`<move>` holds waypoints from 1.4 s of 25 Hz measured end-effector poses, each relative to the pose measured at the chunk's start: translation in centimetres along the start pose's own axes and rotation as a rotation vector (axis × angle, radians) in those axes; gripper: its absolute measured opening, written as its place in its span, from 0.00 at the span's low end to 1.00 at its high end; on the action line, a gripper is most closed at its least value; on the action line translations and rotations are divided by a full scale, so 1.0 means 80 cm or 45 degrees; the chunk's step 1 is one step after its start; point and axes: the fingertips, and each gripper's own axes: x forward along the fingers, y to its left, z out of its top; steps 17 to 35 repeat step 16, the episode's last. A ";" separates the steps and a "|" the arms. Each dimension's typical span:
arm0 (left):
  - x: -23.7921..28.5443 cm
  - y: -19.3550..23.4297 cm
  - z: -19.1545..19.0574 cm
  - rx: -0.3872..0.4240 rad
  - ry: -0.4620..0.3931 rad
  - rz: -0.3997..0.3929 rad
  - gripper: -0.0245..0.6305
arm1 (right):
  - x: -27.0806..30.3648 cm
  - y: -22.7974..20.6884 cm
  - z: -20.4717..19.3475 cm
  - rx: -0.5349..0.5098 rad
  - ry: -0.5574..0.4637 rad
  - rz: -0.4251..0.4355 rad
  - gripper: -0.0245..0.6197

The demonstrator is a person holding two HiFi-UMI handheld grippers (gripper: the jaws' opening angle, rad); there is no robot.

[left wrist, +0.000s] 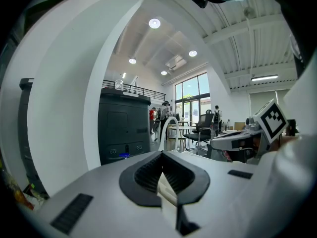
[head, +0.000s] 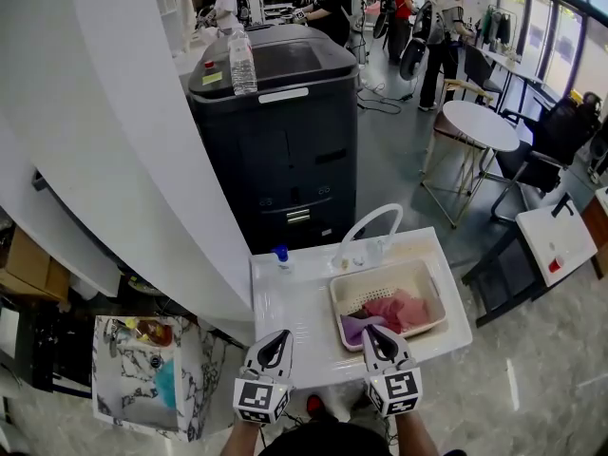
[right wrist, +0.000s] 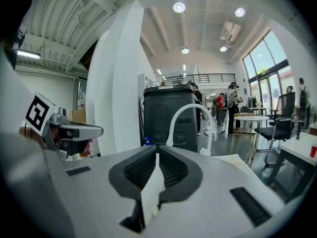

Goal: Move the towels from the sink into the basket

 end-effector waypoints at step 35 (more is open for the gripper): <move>0.002 -0.002 -0.004 -0.006 0.008 -0.012 0.04 | 0.001 0.000 -0.002 -0.001 0.007 0.002 0.10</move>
